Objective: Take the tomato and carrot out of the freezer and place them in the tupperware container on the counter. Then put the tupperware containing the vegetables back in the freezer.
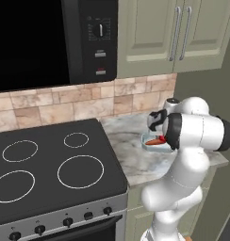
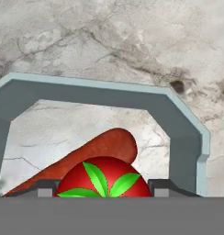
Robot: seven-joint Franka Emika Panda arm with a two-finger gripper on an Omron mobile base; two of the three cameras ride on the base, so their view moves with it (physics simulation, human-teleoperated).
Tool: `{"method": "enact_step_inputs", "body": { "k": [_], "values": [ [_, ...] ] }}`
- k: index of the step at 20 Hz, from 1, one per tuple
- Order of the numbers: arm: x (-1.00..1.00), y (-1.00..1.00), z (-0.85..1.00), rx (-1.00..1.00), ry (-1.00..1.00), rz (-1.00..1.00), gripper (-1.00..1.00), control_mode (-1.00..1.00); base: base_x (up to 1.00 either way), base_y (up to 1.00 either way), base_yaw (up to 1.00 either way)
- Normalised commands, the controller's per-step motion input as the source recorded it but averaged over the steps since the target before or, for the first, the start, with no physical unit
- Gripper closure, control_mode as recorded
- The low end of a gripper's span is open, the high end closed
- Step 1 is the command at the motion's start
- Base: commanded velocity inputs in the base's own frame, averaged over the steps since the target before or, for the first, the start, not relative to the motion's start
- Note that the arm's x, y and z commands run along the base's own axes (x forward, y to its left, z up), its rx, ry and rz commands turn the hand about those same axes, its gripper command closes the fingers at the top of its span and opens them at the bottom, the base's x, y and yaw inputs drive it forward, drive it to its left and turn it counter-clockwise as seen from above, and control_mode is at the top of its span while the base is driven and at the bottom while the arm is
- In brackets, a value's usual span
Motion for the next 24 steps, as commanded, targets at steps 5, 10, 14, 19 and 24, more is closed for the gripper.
{"method": "enact_step_inputs", "body": {
  "k": [5, 10, 14, 19, 24],
  "values": [
    [0.31, -0.02, -0.32, 0.00, 0.02, -0.02, 1.00, -1.00, 0.00, 0.00, 0.00],
    [0.06, -0.02, -0.33, 0.00, 0.00, -0.02, 1.00, -1.00, 0.00, 0.00, 0.00],
    [-0.16, 0.00, -0.28, 0.00, 0.00, -0.02, -1.00, -1.00, 0.00, 0.00, 0.00],
    [-0.48, -0.04, -0.08, 0.00, 0.00, -0.03, -1.00, -1.00, 0.00, 0.00, 0.00],
    [-0.62, -0.03, 0.00, 0.00, -0.03, -0.04, -1.00, -1.00, 0.00, 0.00, 0.00]
  ]
}}
